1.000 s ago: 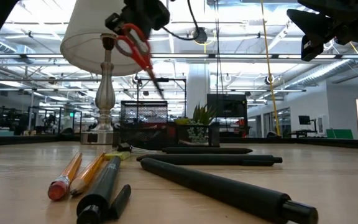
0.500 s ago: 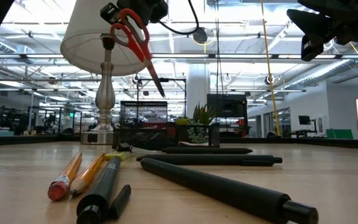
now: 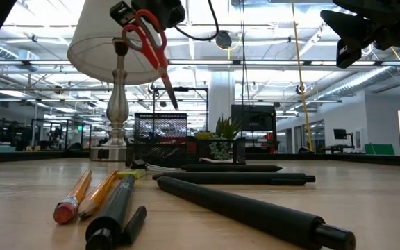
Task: Pick and place office supplies into organizer
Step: Put the scissors into the black desk organizer
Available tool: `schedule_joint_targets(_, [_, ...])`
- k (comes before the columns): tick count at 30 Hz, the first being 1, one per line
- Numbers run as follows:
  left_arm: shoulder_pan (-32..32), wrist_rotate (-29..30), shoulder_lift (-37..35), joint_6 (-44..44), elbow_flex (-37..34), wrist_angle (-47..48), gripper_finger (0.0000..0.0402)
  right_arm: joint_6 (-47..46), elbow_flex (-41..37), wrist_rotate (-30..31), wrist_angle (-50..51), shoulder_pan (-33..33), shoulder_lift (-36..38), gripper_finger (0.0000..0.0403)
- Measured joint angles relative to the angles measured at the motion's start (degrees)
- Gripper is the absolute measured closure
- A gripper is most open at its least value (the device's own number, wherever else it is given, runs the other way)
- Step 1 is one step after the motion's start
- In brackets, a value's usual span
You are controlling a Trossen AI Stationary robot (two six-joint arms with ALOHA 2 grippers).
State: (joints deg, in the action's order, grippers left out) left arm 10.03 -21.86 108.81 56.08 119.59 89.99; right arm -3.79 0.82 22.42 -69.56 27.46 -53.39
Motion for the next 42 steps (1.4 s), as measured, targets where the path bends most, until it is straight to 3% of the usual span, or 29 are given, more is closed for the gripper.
schedule_joint_targets(9, [1.19,-2.04,0.04,6.18,-2.83,0.07,0.0370,-0.01,-0.02,0.01,0.00,0.01,0.00,0.0285])
schedule_joint_targets(42, [3.51,2.40,0.07,0.52,-4.91,-6.00,0.0335,-0.01,-0.01,0.00,0.00,0.02,0.01,0.0285])
